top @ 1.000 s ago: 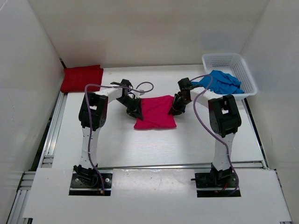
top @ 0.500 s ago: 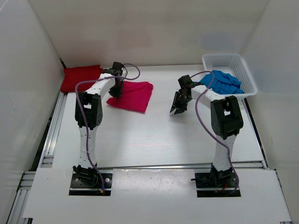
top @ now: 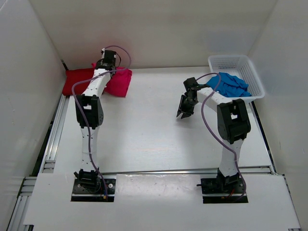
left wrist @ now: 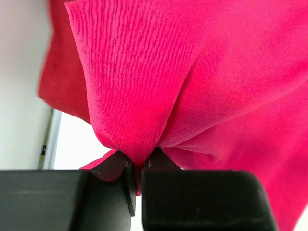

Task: Fold and stack the t-shirts
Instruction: Put the neatly folded tshirt into the corner of the board with the left arm

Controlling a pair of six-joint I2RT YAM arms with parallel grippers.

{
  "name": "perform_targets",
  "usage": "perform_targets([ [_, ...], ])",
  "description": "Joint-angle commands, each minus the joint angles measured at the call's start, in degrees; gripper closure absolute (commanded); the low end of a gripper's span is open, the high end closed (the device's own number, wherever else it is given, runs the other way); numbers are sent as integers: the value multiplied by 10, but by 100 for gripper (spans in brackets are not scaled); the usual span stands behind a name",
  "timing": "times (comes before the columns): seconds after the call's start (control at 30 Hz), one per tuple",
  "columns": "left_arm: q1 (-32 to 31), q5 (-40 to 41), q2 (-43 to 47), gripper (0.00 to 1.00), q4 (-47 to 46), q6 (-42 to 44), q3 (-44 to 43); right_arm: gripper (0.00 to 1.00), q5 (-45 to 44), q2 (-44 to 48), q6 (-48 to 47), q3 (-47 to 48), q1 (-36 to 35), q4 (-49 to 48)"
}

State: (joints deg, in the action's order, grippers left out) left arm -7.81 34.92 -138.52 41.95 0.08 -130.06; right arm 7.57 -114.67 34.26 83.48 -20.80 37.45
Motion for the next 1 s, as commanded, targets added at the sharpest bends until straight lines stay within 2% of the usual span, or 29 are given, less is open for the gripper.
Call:
perform_targets([
  [0.0,17,48,7,90,-47,-1,-45,63,-12,37,-9,-2,0,12],
  [0.2,54,53,12,90,-71,-1,-70,63,-17,37,-9,-7,0,12],
  [0.67,138,42,28,90,-86,-1,-63,63,-22,31,-14,-13,0,17],
  [0.8,156,50,2,89,-92,-1,-63,63,-16,26,-14,-1,0,17],
  [0.83,162,59,-15,81,-92,-1,-63,63,-16,26,-14,-1,0,17],
  [0.87,162,66,-23,67,-92,-1,-69,63,-16,21,-14,-1,0,23],
  [0.9,167,80,-32,35,-92,-1,-76,63,-16,21,-19,4,0,23],
  [0.93,172,88,-40,23,-99,-1,-84,63,-16,21,-19,5,0,23],
  [0.97,172,98,-57,17,-99,-1,-105,63,-16,21,-19,5,0,23],
])
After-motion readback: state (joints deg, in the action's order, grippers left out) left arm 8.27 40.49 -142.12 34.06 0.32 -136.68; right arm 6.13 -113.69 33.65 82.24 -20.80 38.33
